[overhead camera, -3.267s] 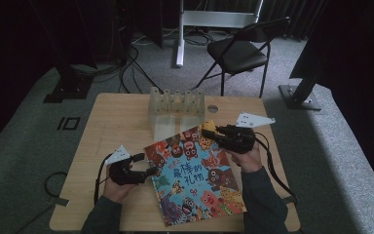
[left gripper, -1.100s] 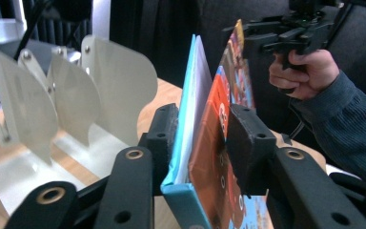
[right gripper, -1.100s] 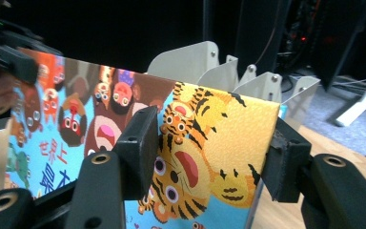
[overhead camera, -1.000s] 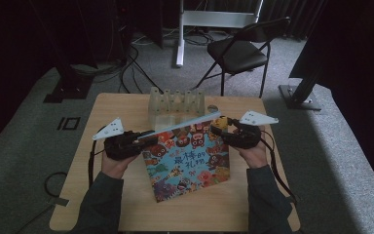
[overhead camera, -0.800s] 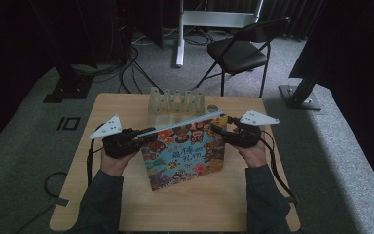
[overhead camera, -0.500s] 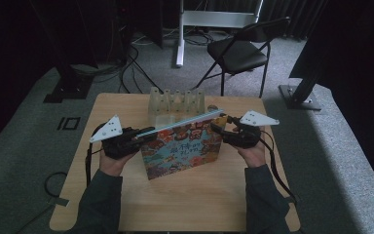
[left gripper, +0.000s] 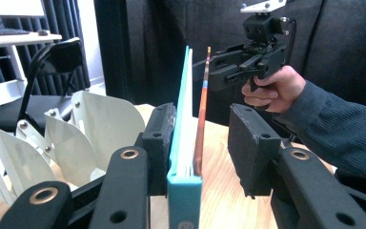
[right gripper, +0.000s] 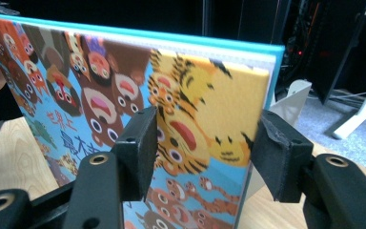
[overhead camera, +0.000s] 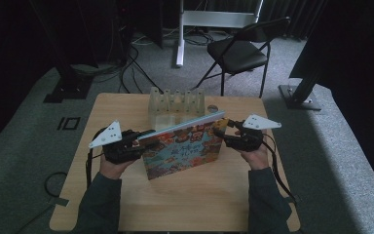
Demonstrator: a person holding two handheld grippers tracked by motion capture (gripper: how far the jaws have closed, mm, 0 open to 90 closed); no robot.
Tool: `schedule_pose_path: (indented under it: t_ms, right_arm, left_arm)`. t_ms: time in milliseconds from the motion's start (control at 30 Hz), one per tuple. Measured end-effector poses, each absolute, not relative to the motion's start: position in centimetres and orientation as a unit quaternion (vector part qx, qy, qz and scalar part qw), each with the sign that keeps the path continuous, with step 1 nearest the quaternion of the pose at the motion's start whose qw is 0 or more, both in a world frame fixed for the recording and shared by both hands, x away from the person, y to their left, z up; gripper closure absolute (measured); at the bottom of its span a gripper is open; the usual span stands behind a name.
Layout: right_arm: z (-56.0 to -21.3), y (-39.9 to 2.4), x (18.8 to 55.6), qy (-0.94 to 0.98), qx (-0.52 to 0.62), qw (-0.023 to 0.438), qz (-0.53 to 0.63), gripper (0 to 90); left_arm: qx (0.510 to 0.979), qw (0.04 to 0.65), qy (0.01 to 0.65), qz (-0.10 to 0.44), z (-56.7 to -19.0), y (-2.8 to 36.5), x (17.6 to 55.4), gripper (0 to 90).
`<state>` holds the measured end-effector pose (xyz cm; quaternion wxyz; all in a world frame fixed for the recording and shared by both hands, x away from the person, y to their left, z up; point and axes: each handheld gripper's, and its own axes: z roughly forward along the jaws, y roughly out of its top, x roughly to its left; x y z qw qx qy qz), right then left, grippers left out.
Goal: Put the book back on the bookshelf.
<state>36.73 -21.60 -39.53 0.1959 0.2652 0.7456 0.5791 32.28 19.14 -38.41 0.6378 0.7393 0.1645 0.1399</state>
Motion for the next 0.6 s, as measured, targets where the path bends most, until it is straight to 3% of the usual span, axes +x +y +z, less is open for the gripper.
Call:
schedule_pose_path:
  t_ms: [600]
  right_arm:
    - [-41.2,-22.6,37.0,0.752,0.275,0.179,0.572,42.4]
  left_arm:
    - [0.745,0.63,0.178,0.127,-39.6,18.9,32.5,59.6]
